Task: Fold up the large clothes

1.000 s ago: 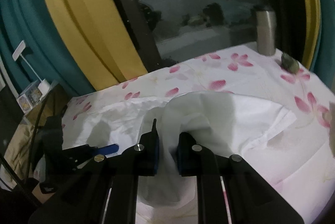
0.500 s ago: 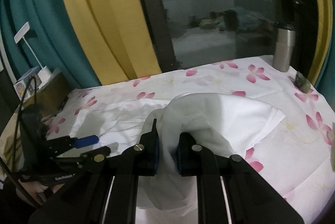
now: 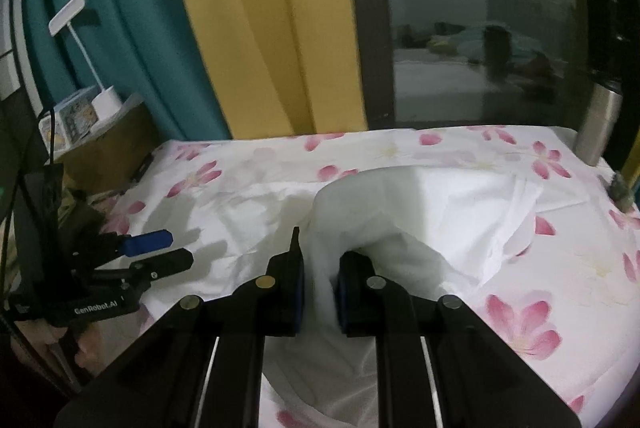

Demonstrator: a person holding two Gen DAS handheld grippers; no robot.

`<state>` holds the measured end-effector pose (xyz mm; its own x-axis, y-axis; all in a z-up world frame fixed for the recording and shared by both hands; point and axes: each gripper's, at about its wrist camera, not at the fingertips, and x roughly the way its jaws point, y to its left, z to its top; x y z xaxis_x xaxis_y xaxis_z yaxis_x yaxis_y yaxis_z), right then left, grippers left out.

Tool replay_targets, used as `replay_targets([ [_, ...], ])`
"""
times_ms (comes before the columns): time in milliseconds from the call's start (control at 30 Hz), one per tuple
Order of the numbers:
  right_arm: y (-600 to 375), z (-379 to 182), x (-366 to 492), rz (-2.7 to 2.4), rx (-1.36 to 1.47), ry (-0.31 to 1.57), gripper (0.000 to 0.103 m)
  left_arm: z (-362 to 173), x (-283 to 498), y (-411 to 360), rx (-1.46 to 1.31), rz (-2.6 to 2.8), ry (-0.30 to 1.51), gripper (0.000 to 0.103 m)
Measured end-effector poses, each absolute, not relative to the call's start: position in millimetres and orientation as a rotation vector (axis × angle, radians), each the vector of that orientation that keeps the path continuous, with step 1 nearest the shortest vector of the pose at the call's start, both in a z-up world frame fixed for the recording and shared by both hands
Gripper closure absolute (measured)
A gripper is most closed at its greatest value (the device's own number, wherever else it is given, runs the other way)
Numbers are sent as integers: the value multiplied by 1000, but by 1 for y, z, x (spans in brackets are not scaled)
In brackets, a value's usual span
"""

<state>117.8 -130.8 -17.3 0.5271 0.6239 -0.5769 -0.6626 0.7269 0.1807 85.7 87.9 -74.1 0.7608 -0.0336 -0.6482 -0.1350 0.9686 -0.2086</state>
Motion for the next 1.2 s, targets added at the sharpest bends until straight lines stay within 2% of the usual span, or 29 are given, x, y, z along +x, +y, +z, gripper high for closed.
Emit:
replay_targets([
  [700,-19,-78,80,1117,-208,902,90,-95,53,170,-344,225,724,48],
  [1000,-13,-72,60,1186,-259,898,88,-94,36,188,-375,271,713,48],
  [1033,-17,-68,58,1184,-260,886,86,-92,35,189,-382,270,706,48],
  [1100,-25,-62,56,1179,-251,866,73,-89,34,188,-393,259,694,48],
  [1167,-35,-54,55,1175,-230,840,45,-83,36,184,-395,237,681,48],
  [1200,-42,-50,55,1168,-218,825,40,-80,38,180,-387,224,675,48],
])
